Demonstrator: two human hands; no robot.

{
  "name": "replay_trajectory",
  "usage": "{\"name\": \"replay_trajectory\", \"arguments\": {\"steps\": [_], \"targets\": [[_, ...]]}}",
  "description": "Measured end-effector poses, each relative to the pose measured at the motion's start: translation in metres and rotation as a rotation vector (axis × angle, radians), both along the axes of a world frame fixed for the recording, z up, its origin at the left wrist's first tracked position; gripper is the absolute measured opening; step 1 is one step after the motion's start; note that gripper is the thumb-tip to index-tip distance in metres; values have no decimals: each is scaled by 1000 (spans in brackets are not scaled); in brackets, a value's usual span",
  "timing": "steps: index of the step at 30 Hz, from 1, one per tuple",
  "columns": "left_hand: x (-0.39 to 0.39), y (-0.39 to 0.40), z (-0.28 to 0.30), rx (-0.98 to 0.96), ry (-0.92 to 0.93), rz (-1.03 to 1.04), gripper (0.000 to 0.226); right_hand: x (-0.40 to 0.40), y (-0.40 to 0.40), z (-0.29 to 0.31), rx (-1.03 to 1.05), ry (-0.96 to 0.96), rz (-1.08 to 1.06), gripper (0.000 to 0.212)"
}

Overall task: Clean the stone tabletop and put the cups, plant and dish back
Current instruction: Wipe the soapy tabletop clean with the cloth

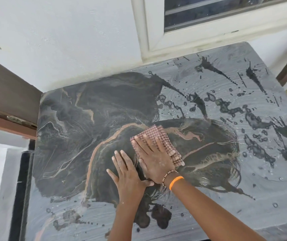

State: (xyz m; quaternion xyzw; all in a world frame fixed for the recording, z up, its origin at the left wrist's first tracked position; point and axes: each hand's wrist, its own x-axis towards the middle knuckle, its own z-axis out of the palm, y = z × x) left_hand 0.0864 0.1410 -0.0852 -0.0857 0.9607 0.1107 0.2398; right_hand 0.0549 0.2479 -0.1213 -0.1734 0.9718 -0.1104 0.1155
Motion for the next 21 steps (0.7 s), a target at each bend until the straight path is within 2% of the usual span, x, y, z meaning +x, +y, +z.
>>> {"name": "replay_trajectory", "arguments": {"steps": [2,5,8,12,15,18,21], "targets": [[2,4,1,-11,-17,11,132,-38,-1,-1,-25,-20,121,61],[-6,18,3,-12,28,-23,128,-86,21,-2,-9,0,103,62],[-26,30,2,-30,83,-91,137,-115,70,-6,-1,47,-64,61],[-51,39,-2,-71,97,-134,121,-119,153,-10,-7,55,-365,62],[-54,41,-6,-97,75,-157,121,-90,189,-9,-29,64,-617,61],[-50,41,-9,-78,64,-113,115,-56,179,-9,-32,75,-798,61],[-47,41,-11,-85,77,-97,110,-43,135,-6,-29,43,-779,62]]}}
